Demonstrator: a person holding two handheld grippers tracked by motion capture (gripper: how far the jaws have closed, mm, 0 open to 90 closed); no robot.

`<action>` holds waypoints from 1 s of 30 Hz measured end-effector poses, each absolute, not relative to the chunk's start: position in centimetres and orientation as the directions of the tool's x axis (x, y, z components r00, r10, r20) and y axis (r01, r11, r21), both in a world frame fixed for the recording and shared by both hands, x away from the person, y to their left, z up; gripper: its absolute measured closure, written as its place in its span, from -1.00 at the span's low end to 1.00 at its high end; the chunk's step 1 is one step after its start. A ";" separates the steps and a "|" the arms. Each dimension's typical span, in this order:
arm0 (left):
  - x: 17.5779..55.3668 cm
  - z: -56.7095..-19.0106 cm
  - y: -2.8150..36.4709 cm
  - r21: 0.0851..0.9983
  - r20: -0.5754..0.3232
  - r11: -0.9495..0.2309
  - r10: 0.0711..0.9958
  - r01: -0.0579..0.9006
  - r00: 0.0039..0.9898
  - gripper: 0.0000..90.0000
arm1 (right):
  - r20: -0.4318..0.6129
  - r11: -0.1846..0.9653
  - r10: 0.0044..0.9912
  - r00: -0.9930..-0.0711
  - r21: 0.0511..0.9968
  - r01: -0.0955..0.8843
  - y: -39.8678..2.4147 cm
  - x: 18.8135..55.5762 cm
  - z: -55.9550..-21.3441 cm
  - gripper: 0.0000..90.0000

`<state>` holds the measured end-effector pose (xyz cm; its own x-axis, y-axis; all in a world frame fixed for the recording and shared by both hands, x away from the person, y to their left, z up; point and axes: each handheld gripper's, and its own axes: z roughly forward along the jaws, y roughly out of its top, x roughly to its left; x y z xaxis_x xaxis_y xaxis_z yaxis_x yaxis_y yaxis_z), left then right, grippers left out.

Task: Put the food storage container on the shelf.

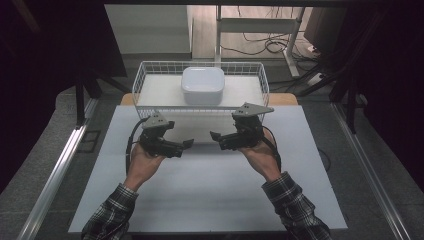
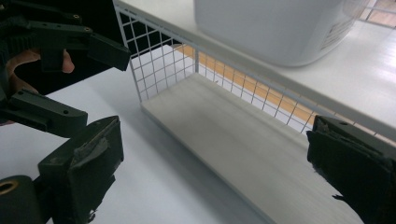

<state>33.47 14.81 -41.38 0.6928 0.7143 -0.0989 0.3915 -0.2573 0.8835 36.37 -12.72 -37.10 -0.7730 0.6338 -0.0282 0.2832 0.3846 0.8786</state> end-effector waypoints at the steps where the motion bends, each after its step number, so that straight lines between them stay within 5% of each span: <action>1: 33.4 -41.5 14.8 0.883 -0.097 -0.260 0.713 0.390 0.694 -0.91 | -0.031 0.387 0.631 -0.775 0.878 0.280 -12.7 36.3 -37.3 -0.93; 30: 30.4 -45.6 14.9 0.875 -0.122 -0.272 0.678 0.402 0.725 -0.92 | -0.041 0.414 0.616 -0.787 0.867 0.279 -14.8 33.5 -41.2 -1.00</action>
